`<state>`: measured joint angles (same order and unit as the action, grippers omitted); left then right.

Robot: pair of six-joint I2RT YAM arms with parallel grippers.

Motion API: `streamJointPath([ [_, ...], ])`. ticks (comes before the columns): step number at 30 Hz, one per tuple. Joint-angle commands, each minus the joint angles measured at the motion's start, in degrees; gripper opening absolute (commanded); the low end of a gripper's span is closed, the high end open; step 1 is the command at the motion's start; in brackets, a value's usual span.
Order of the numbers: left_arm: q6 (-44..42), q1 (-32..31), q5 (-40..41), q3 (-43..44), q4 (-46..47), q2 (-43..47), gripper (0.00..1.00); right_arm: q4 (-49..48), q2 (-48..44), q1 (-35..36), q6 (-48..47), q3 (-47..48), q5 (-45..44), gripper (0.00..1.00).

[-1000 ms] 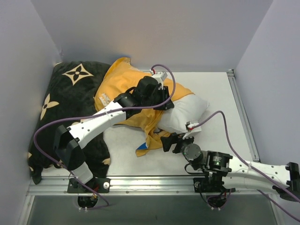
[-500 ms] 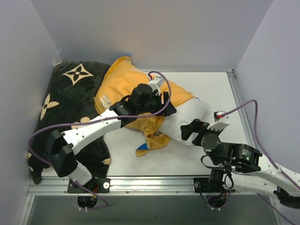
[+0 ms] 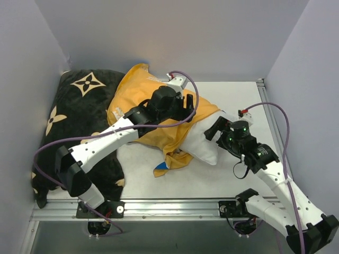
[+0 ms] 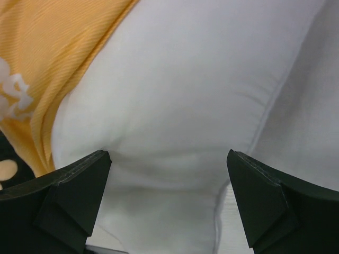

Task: Remove the pillowcase from the pillow

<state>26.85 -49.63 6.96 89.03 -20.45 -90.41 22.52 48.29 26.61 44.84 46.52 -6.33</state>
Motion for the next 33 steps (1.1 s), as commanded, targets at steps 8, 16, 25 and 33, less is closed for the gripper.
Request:
streamJointPath([
  [8, -11.6, -2.6, 3.4, 3.5, -4.7, -8.2, 0.77, -19.3, 5.9, -0.6, 5.7, -10.0, 12.3, 1.00],
  [16, -11.3, -2.6, 12.7, 4.0, -6.2, -8.3, 0.32, -21.7, 9.8, -2.9, 5.2, -11.3, 10.0, 0.25],
  [25, -10.5, 2.9, 17.7, 11.5, -9.2, -9.2, 0.00, -6.8, 3.7, -6.0, -3.3, -0.9, 1.7, 0.00],
  [33, -11.0, 6.1, 20.5, 12.6, -9.3, -9.6, 0.00, -2.9, 2.5, -7.3, -5.5, 2.6, 1.1, 0.00],
])
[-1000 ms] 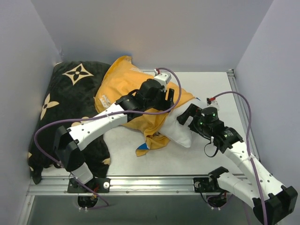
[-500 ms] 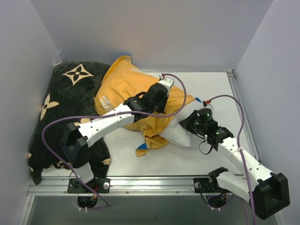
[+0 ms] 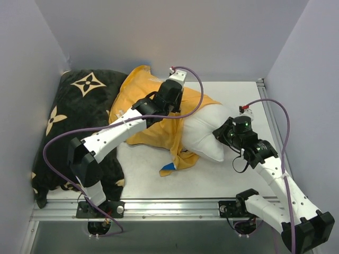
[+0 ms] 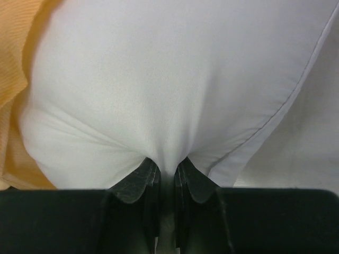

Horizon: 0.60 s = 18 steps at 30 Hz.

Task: Remove the pillowcase from the pillow

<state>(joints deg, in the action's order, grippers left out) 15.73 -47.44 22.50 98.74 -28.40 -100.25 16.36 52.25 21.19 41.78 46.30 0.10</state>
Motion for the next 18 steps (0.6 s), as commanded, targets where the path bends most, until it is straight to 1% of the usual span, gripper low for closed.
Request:
streamJointPath([
  [1, 0.7, 5.0, 5.5, 2.2, -1.4, 0.1, 0.00, 4.3, -1.6, -2.4, -2.8, 3.2, -4.9, 0.00],
  [2, 1.1, 6.4, 5.6, 1.8, -1.5, -0.1, 0.00, 4.7, -2.3, -3.3, -3.1, 4.0, -4.2, 0.00],
  [3, 2.1, 7.6, 5.9, 1.5, -1.4, -0.2, 0.00, 5.1, -2.6, -6.2, -3.4, 4.6, -2.9, 0.00],
  [4, 2.8, 10.1, 6.7, 1.3, -1.7, -0.6, 0.00, 5.5, -2.9, -7.7, -3.5, 5.2, -1.6, 0.00],
  [6, 4.4, 12.4, 8.4, 0.3, -2.2, -0.6, 0.00, 6.7, -3.2, -12.1, -4.6, 8.3, 1.2, 0.00],
  [8, 5.5, 16.1, 10.0, -0.7, -2.4, -0.2, 0.00, 8.7, -2.9, -16.1, -5.4, 10.3, 2.9, 0.00],
  [9, 7.4, 17.7, 10.1, -1.9, -2.5, -0.1, 0.00, 8.9, -3.0, -18.3, -5.6, 11.3, 6.5, 0.00],
  [10, 8.1, 20.6, 10.3, -2.6, -2.6, 0.3, 0.00, 9.0, -3.0, -24.1, -5.4, 11.6, 8.7, 0.00],
  [12, 10.4, 23.8, 9.4, -4.9, -2.6, 0.6, 0.00, 9.0, -2.7, -28.9, -4.7, 12.1, 14.4, 0.00],
  [13, 11.2, 25.0, 8.4, -5.8, -2.4, 1.0, 0.00, 9.0, -2.6, -30.8, -4.6, 12.2, 14.8, 0.00],
  [14, 12.0, 27.1, 7.1, -6.6, -2.4, 1.1, 0.00, 9.0, -2.2, -31.0, -4.4, 12.1, 14.6, 0.00],
  [15, 13.0, 27.6, 4.6, -7.9, -2.4, 1.0, 0.00, 9.0, -1.9, -31.0, -4.2, 11.8, 15.4, 0.00],
  [16, 13.1, 27.5, 3.4, -8.5, -2.2, 0.7, 0.00, 8.0, -1.5, -31.0, -3.9, 10.4, 16.5, 0.00],
  [18, 13.7, 25.4, 3.1, -10.0, -2.2, 0.3, 0.00, 6.5, -0.8, -30.7, -3.2, 8.2, 17.7, 0.00],
])
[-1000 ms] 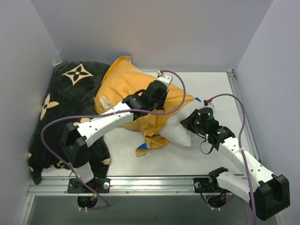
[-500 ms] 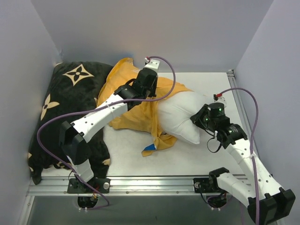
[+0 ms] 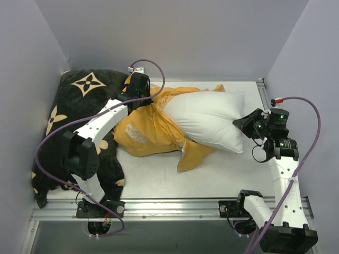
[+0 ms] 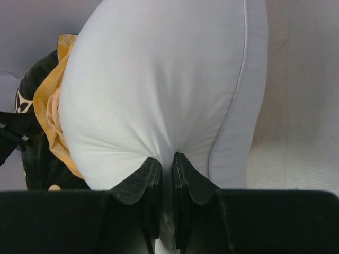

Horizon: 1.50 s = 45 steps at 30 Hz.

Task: Remove the pillowcase from the pillow

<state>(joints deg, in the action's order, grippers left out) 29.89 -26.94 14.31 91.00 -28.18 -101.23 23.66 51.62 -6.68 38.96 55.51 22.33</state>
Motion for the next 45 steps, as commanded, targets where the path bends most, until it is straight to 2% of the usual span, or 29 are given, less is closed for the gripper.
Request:
streamJointPath([
  [1, -0.2, 4.0, 9.5, -4.1, -2.1, 1.3, 0.00, -2.1, 0.0, -2.5, -0.6, -3.4, -4.6, 0.00],
  [3, 1.0, -0.1, 9.0, -6.5, -0.7, 1.6, 0.00, -2.1, 0.8, -1.0, -1.7, -4.7, -5.7, 0.00],
  [4, 1.5, -1.4, 8.9, -8.8, -0.2, 1.5, 0.00, -1.9, 0.8, -0.2, -2.8, -5.2, -7.9, 0.06],
  [6, 3.0, -4.7, 8.6, -10.6, 0.9, 1.6, 0.00, -1.2, -0.6, 3.4, -3.9, -5.8, -11.8, 0.27],
  [7, 3.5, -5.5, 8.4, -11.9, 1.5, 2.3, 0.00, 0.1, -1.2, 4.8, -4.3, -5.3, -13.6, 0.47],
  [10, 4.9, -7.5, 6.8, -17.6, 4.4, 4.7, 0.00, 4.0, -2.0, 11.9, -6.2, -1.6, -21.3, 0.69],
  [13, 5.8, -9.1, 5.2, -22.8, 6.9, 7.4, 0.00, 5.9, -1.5, 17.0, -7.1, 2.7, -27.3, 0.81],
  [16, 5.9, -10.5, 4.9, -26.7, 8.5, 9.3, 0.00, 6.8, 2.8, 21.0, -9.2, 8.6, -29.4, 0.87],
  [18, 6.1, -11.6, 4.8, -28.3, 8.8, 9.7, 0.00, 7.7, 7.5, 24.4, -10.4, 11.9, -33.2, 0.89],
  [19, 6.4, -11.8, 4.7, -28.9, 8.8, 10.3, 0.00, 7.5, 10.2, 27.7, -10.9, 14.3, -33.8, 0.93],
  [20, 6.5, -12.3, 4.7, -29.5, 9.1, 10.6, 0.00, 7.4, 12.1, 28.7, -11.4, 15.7, -33.8, 0.94],
  [21, 6.8, -12.4, 4.5, -31.0, 9.4, 11.5, 0.00, 8.1, 14.2, 29.7, -12.5, 17.1, -34.3, 1.00],
  [24, 7.5, -12.7, 3.9, -32.7, 11.0, 12.8, 0.00, 8.8, 23.5, 31.6, -13.3, 21.1, -34.0, 1.00],
  [28, 7.6, -13.1, 3.9, -34.0, 11.6, 14.3, 0.00, 5.2, 33.3, 31.8, -11.1, 17.4, -29.0, 1.00],
  [29, 7.5, -13.1, 3.7, -34.0, 11.6, 14.7, 0.00, 3.5, 33.9, 31.8, -10.6, 13.4, -28.7, 1.00],
  [31, 7.1, -13.2, 3.7, -32.8, 11.5, 16.5, 0.00, -4.1, 33.9, 31.8, -9.4, 8.7, -26.5, 0.79],
  [32, 6.5, -13.2, 3.6, -32.1, 11.6, 17.1, 0.00, -7.7, 32.8, 31.9, -9.0, 3.3, -26.0, 0.65],
  [33, 6.2, -13.2, 3.5, -31.2, 11.2, 18.0, 0.00, -15.0, 31.5, 32.0, -8.3, 0.0, -25.7, 0.28],
  [34, 5.9, -13.2, 3.6, -30.1, 9.9, 18.1, 0.00, -18.7, 28.4, 32.0, -8.0, -2.7, -25.4, 0.17],
  [36, 4.4, -13.3, 3.9, -25.6, 8.4, 18.1, 0.00, -28.6, 25.0, 32.9, -7.5, -10.0, -25.3, 0.00],
  [39, 1.7, -13.1, 5.3, -17.9, 4.7, 17.8, 0.01, -39.0, 17.1, 34.2, -8.5, -17.5, -27.0, 0.00],
  [40, 1.0, -13.0, 5.6, -15.9, 3.0, 17.6, 0.07, -40.4, 14.4, 34.9, -9.2, -18.5, -27.3, 0.00],
  [41, -0.3, -12.9, 5.8, -13.8, 2.1, 17.4, 0.25, -41.7, 13.3, 35.5, -10.0, -19.0, -27.8, 0.00],
  [42, -1.0, -12.4, 5.6, -8.8, 1.5, 16.8, 0.37, -44.1, 12.3, 35.9, -12.6, -19.5, -28.5, 0.00],
  [45, -4.2, -11.1, 4.4, -0.6, -0.6, 13.7, 0.63, -48.5, 9.6, 37.7, -16.6, -19.7, -28.3, 0.00],
])
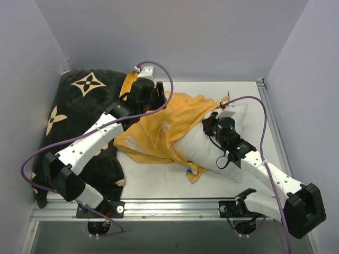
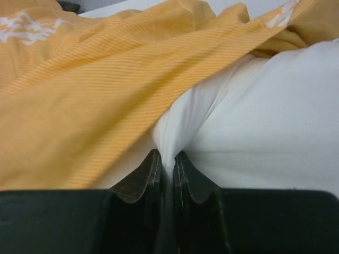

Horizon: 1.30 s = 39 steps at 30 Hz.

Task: Remove the pillowcase from the pillow

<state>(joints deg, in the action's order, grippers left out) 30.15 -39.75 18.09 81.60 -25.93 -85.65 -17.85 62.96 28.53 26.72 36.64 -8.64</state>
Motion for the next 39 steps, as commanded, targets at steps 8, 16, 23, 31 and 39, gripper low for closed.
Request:
streamJointPath([
  [8, -16.4, 2.9, -15.8, 42.8, -15.0, -22.2, 0.85, -7.6, -4.8, 12.1, -18.2, 2.2, 0.7, 0.00],
  [16, -18.8, 2.7, -25.2, 45.0, -18.6, -33.2, 0.92, -9.0, -3.1, 25.5, -25.5, -2.5, -14.5, 0.00],
  [23, -20.9, 2.3, -30.9, 39.8, -19.7, -34.2, 0.89, -8.8, -2.0, 26.1, -22.8, -4.3, -18.7, 0.00],
  [31, -20.6, 4.1, -35.7, 44.6, -21.4, -35.6, 0.00, -0.4, -0.6, 21.6, -16.9, 1.2, -20.2, 0.00],
  [39, -18.6, 6.3, -20.5, 62.6, -20.0, -36.3, 0.00, 11.4, 3.7, 8.6, -6.8, 14.8, -16.3, 0.00],
])
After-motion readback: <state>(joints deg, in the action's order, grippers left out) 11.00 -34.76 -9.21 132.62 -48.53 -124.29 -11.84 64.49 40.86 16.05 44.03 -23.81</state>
